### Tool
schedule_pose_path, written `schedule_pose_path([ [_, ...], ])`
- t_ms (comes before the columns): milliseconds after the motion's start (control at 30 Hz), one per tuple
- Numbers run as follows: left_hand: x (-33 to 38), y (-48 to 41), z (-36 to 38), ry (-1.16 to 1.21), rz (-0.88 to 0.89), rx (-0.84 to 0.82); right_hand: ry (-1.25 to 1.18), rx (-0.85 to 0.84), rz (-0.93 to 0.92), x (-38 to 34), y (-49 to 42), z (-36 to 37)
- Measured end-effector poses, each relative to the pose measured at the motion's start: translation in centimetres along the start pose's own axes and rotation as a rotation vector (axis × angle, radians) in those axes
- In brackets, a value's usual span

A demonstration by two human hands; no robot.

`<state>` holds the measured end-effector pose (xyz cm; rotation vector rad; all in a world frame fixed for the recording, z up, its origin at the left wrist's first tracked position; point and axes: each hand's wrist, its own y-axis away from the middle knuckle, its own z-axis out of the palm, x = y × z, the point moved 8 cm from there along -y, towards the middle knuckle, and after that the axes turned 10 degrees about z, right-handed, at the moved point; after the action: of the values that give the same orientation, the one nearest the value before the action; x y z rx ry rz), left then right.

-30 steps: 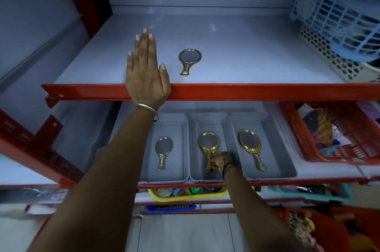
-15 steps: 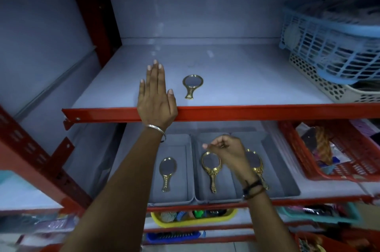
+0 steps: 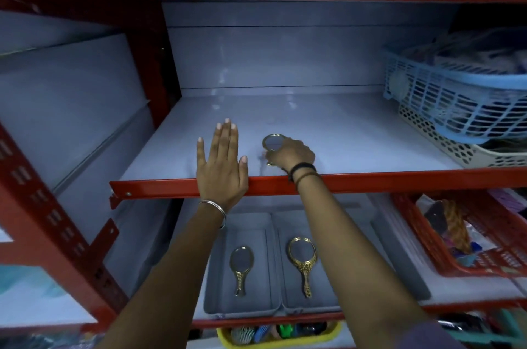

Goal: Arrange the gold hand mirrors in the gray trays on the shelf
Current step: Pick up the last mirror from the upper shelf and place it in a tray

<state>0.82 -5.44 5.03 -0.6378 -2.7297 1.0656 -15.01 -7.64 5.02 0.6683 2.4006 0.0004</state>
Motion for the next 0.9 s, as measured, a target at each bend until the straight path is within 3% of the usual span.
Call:
schedule_pose_path([
  [200, 0.1, -0.2, 0.2, -0.006, 0.005, 0.036, 0.012, 0.009, 0.124, -0.3, -2.1, 1.3],
  [367, 0.0, -0.2, 0.1, 0.004, 0.002, 0.03, -0.005, 0.025, 0.115, -0.2, -2.4, 1.0],
  [433, 0.1, -0.2, 0.1, 0.004, -0.001, 0.022, -0.131, -0.029, 0.103, -0.1, -2.6, 0.9],
  [567, 0.0, 0.0, -0.1, 0.018, -0.006, 0.012, -0.611, -0.276, 0.156, 0.7, -1.4, 1.5],
  [667, 0.2, 0.1, -0.7, 0.046, 0.01, 0.019, -0.87, -0.294, 0.118, 1.1, 0.6, 0.6],
  [767, -0.4, 0.9, -0.9, 0.034, 0.013, 0.037, -0.944, -0.281, 0.03, 1.8, 3.4, -1.0],
  [900, -2.2, 1.9, -1.1, -0.024, 0.006, 0.049, -0.832, -0.431, -0.039, 3.7, 8.3, -0.2],
])
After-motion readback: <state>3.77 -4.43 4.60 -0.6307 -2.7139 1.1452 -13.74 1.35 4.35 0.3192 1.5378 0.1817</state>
